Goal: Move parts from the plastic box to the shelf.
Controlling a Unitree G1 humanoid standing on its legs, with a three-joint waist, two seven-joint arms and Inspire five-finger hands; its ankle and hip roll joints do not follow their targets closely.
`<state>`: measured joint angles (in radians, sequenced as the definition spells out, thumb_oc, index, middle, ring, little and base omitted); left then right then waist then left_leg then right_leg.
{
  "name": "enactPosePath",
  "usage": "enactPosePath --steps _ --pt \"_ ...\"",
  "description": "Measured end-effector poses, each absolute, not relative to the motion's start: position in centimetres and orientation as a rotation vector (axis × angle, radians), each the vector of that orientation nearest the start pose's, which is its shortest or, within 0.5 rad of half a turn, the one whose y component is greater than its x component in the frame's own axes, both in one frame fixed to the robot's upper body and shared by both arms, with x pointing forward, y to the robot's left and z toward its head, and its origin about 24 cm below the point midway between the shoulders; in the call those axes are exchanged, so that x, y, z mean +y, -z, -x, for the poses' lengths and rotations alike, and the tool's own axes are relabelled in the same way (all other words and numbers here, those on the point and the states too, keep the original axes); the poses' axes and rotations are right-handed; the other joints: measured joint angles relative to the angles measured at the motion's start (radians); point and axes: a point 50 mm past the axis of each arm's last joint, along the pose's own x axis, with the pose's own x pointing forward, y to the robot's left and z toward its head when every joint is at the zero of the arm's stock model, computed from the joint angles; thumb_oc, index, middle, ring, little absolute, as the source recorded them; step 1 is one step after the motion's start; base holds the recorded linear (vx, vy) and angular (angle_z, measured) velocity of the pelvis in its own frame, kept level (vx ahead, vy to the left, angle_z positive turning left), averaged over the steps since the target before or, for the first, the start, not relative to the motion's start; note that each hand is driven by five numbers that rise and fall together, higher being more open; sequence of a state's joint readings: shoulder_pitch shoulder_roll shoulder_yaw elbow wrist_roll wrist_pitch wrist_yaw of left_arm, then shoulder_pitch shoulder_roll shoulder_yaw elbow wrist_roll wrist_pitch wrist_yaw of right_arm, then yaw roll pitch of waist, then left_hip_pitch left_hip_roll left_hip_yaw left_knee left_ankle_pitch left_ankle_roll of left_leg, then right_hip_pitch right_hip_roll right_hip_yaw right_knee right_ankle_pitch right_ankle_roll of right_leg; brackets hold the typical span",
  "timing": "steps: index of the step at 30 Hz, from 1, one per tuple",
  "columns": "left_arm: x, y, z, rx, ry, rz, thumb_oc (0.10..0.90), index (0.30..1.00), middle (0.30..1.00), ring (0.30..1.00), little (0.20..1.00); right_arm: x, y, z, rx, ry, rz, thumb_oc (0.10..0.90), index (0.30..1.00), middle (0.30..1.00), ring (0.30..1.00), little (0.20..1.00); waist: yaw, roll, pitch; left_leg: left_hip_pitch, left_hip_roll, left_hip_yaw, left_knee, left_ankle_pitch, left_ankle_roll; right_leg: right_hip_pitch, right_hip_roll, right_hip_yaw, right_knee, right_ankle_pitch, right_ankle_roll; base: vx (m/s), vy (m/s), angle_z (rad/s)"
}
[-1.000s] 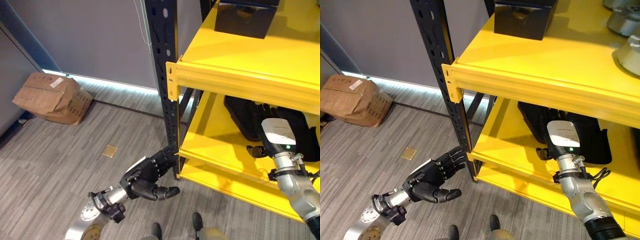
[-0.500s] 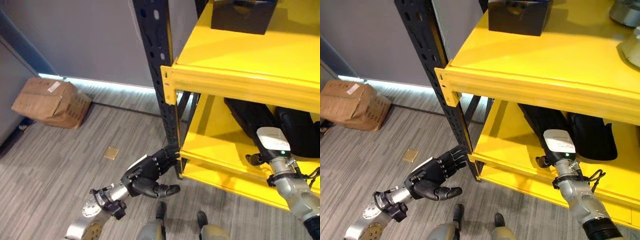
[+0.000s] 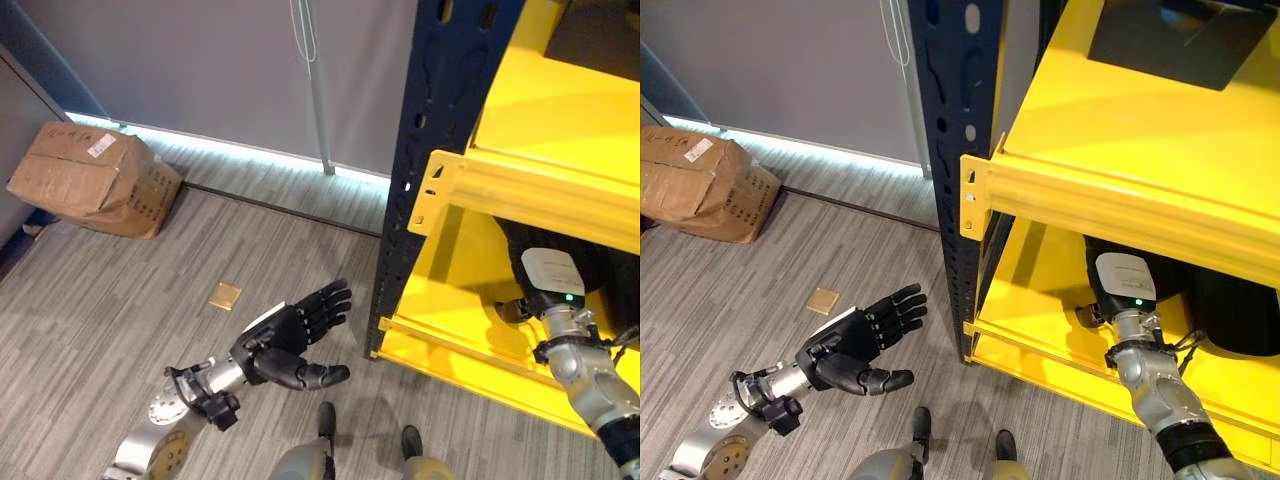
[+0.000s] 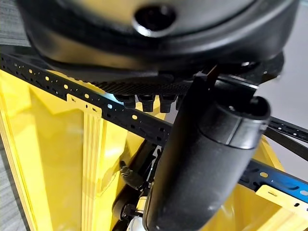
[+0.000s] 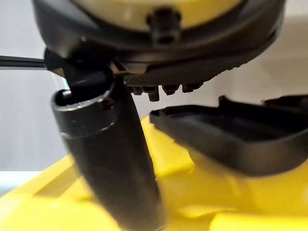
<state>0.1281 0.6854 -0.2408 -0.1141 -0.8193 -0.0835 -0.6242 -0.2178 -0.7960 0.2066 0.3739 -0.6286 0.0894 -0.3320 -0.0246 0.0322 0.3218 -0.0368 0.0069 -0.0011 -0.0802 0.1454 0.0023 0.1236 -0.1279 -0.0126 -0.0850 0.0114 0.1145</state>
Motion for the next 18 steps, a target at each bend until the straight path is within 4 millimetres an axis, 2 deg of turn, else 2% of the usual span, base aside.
enactPosePath --steps 5,6,11,18 --pt "18.8 -5.9 -20.6 0.073 0.850 0.207 0.900 1.000 1.000 1.000 1.000 -32.0 -8.0 -28.8 0.112 0.307 1.539 0.900 1.000 1.000 1.000 1.000 -0.001 0.000 0.000 -0.013 0.012 -0.005 0.000 0.004 -0.008 -0.011 0.013 -0.004 0.000 0.005 -0.007 -0.01 -0.002 0.01" --pt "18.8 -5.9 -20.6 0.074 0.849 0.207 0.900 1.000 1.000 1.000 1.000 -32.8 -7.8 -28.6 0.162 0.343 1.554 0.900 1.000 1.000 1.000 1.000 -0.001 0.000 0.000 -0.013 0.011 -0.005 0.000 0.004 -0.008 -0.011 0.012 -0.005 0.000 0.005 -0.007 0.00 0.000 0.00" --pt "18.8 -6.0 -20.6 0.073 0.856 0.204 0.900 1.000 1.000 1.000 1.000 -34.1 -7.5 -28.2 0.204 0.425 1.589 0.900 1.000 1.000 1.000 1.000 0.001 0.002 0.000 -0.014 0.010 -0.005 0.000 0.004 -0.008 -0.012 0.010 -0.007 0.000 0.005 -0.007 -0.01 0.001 0.00" --pt "18.7 -5.9 -20.6 0.090 0.862 0.207 0.900 1.000 1.000 1.000 1.000 -33.9 -7.6 -28.4 0.211 0.399 1.576 0.900 1.000 1.000 1.000 1.000 -0.002 0.006 -0.001 -0.012 0.011 -0.004 0.000 0.004 -0.008 -0.011 0.010 -0.007 0.000 0.005 -0.007 0.00 -0.004 0.00"
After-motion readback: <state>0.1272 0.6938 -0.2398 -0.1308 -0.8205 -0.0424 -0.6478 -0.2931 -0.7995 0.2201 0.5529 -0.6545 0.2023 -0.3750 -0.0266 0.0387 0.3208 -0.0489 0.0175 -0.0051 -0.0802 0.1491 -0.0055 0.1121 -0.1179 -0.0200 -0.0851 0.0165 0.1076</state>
